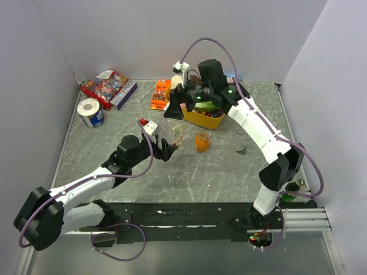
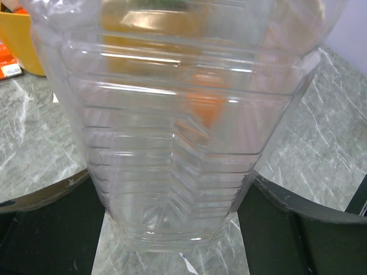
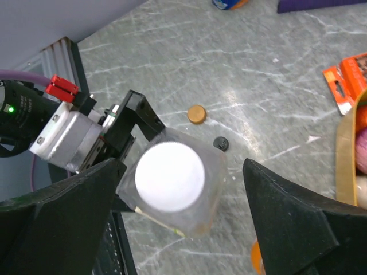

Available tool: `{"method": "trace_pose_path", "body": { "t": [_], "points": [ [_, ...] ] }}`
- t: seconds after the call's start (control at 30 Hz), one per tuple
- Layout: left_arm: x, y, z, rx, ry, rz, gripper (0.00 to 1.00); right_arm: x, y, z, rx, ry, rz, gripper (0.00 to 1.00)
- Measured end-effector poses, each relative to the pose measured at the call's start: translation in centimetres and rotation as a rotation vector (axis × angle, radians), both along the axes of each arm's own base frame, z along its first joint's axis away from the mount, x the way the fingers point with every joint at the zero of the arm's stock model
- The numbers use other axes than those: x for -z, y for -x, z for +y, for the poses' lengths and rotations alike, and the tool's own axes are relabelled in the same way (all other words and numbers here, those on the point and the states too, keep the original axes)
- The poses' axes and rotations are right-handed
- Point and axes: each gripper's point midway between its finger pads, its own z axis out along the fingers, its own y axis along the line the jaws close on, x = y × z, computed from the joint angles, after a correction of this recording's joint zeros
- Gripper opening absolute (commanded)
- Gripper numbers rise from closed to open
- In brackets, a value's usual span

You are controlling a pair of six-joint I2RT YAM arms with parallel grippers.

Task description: Screw on the bottle caps

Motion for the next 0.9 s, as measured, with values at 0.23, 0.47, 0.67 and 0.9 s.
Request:
{"method": "trace_pose_path", "body": {
  "t": [0.23, 0.47, 0.67, 0.9],
  "points": [
    [-0.1, -0.3, 0.3, -0.006, -0.007, 0.005, 0.02, 0.4, -0.2, 1.3, -0.029, -0.017, -0.005, 0.28],
    [0.2, -0.8, 0.9, -0.035, -0.029, 0.021, 0.96, 0.5, -0.8, 2.1, -0.066, -0.037, -0.044, 0.00],
    [-0.2, -1.7, 3.8, -0.149, -0.088, 0.086, 0.96, 0.7, -2.1, 4.3, -0.118, -0.085, -0.089, 0.00],
    [-5.7, -0.1, 10.2, -0.296, -0.057, 0.080, 0.96, 1.3, -7.8, 7.3, -0.074, -0.112, -0.286, 0.00]
  ]
}}
